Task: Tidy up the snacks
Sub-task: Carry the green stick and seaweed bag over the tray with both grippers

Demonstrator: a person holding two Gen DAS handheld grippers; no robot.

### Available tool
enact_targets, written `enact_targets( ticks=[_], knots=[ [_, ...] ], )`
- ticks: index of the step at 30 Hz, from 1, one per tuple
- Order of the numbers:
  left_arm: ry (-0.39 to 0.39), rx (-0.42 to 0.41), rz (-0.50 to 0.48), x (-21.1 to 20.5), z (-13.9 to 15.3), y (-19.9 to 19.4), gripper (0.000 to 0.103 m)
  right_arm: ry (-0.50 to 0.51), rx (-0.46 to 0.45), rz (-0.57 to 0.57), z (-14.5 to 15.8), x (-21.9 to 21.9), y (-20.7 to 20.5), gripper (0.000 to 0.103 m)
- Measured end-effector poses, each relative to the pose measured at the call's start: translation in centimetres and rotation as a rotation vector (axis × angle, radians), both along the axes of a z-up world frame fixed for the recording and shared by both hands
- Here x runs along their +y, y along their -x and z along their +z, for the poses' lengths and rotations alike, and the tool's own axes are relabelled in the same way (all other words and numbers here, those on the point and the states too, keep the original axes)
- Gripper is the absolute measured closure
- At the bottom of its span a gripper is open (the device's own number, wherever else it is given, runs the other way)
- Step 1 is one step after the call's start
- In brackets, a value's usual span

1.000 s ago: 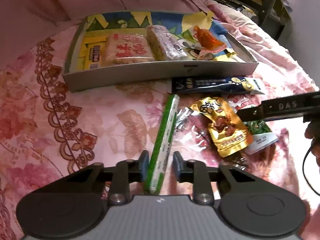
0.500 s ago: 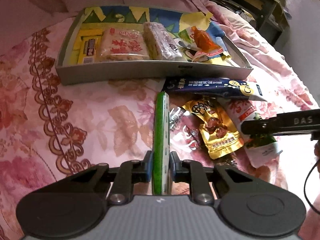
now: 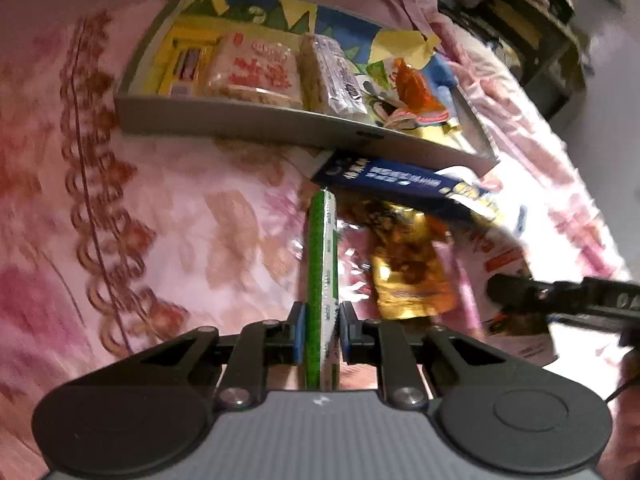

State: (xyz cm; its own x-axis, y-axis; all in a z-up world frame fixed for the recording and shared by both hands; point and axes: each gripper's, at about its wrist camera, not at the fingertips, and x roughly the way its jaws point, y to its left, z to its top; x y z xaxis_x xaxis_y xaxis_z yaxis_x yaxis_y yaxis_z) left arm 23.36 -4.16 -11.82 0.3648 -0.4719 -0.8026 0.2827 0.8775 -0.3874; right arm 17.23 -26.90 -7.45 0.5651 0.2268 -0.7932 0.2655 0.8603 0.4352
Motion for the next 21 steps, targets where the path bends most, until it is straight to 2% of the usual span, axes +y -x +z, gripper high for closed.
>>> enact_targets(
  ticks=[7,14,21],
  knots=[
    [0.176,0.121,0.052,1.1,-0.4,0.8,0.085,-0.09,-0.044,-0.059,0.4,-1.1,2.2,0.066],
    [0.363,0.265,0.141,2.3,-1.5,0.9,0.085,-0.097,-0.093,-0.045,1.1,-1.0,2.8,0.066],
    [0.453,0.246,0.173,2.9,-0.9,0.9,0.085,-0.111,-0.128,-0.031,1.5,-0.9,2.8,0.066]
  ],
)
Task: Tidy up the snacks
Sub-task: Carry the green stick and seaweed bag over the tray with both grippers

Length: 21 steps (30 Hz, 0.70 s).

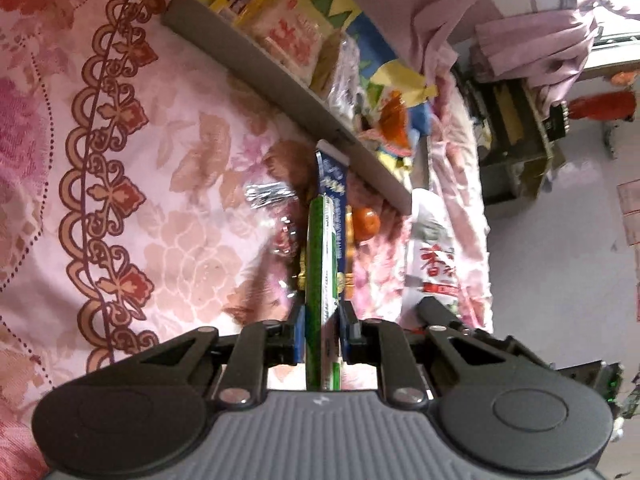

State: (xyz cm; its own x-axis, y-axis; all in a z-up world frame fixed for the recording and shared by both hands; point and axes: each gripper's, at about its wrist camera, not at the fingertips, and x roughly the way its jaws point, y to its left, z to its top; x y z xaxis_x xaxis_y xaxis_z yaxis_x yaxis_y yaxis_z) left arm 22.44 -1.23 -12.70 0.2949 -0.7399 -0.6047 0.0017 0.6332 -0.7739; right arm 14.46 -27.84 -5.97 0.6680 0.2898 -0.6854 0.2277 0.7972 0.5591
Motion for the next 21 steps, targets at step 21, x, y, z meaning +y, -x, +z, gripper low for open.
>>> enact_targets(
  ticks=[21],
  knots=[
    [-0.205,-0.549,0.06,-3.3,8.8,-2.4,0.085,0.147,-0.258,0.039,4.2,-0.2,-3.3,0.066]
  ],
)
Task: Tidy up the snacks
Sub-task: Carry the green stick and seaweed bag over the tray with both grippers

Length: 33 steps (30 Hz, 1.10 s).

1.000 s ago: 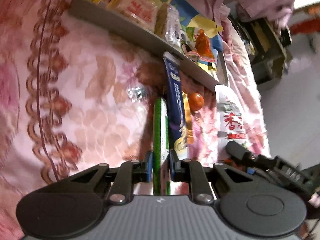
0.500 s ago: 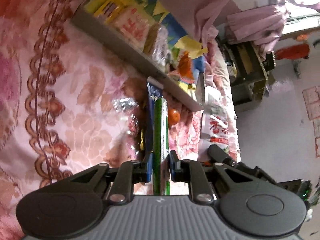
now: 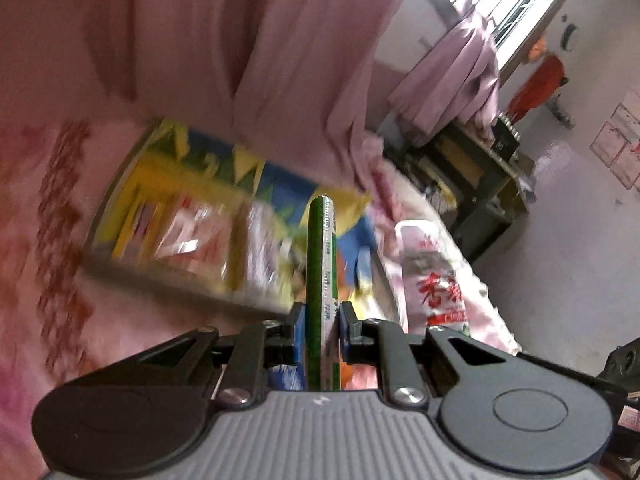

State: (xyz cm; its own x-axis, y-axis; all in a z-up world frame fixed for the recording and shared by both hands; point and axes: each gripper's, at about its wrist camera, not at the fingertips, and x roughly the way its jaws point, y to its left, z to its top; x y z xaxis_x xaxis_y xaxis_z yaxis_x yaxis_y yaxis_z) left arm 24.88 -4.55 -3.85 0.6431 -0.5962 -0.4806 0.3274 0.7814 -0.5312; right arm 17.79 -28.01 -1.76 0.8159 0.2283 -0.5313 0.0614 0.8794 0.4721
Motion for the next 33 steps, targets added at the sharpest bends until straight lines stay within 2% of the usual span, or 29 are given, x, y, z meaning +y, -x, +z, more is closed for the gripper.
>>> enact_targets(
  ticks=[6,11,18,27,33],
  knots=[
    [-0.032,-0.081,-0.006,-3.1,0.2,-3.2,0.085,0.098,-0.081,-0.039,0.4,-1.5,-3.8,0.066],
    [-0.049,-0.082,-0.002,-4.4,-1.6,-6.0,0.085,0.148,-0.127,-0.081,-0.2,-2.8,-6.8,0.066],
    [-0.065,-0.052,-0.002,-3.9,-4.0,-7.9,0.085,0.211,-0.086,-0.099,-2.4,-3.1,-10.1,0.066],
    [-0.119,-0.031,-0.02,-4.6,-4.6,-8.5,0.085,0.242,-0.008,-0.081,-4.9,-2.8,-11.9,0.066],
    [-0.208,-0.027,-0.025,-5.5,-4.8,-8.3,0.084,0.253,0.01,-0.071,-5.3,-2.5,-12.0,0.066]
  ],
)
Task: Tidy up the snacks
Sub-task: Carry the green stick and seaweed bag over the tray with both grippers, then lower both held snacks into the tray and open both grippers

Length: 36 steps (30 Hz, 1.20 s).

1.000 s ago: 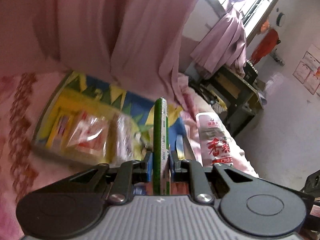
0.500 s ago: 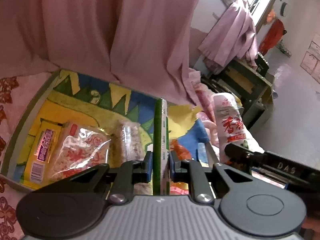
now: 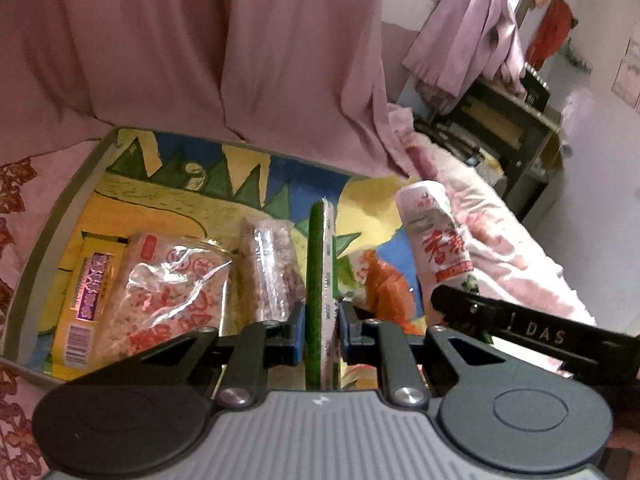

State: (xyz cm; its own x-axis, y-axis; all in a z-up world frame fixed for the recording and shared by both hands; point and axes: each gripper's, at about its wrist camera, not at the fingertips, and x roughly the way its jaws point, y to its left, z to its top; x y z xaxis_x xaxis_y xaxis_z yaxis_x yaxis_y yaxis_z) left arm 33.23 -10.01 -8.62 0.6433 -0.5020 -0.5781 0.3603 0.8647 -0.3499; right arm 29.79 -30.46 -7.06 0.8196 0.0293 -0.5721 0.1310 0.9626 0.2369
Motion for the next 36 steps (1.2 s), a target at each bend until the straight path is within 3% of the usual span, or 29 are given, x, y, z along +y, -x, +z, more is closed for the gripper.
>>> enact_targets(
  ticks=[16,26,30,36],
  knots=[
    [-0.033,0.01,-0.001,-0.2,0.1,0.4,0.08,0.024,0.037,-0.022,-0.2,0.3,-0.2,0.055],
    [-0.054,-0.029,0.042,0.3,1.7,1.4,0.046,0.038,0.046,-0.067,0.0,0.1,0.5,0.041],
    [-0.059,-0.07,0.07,0.6,3.2,2.6,0.023,0.065,0.015,-0.068,0.9,0.4,1.5,0.024],
    [-0.06,-0.132,0.106,1.3,5.3,4.8,0.003,0.112,-0.044,-0.074,2.6,1.0,4.0,0.01]
  ],
)
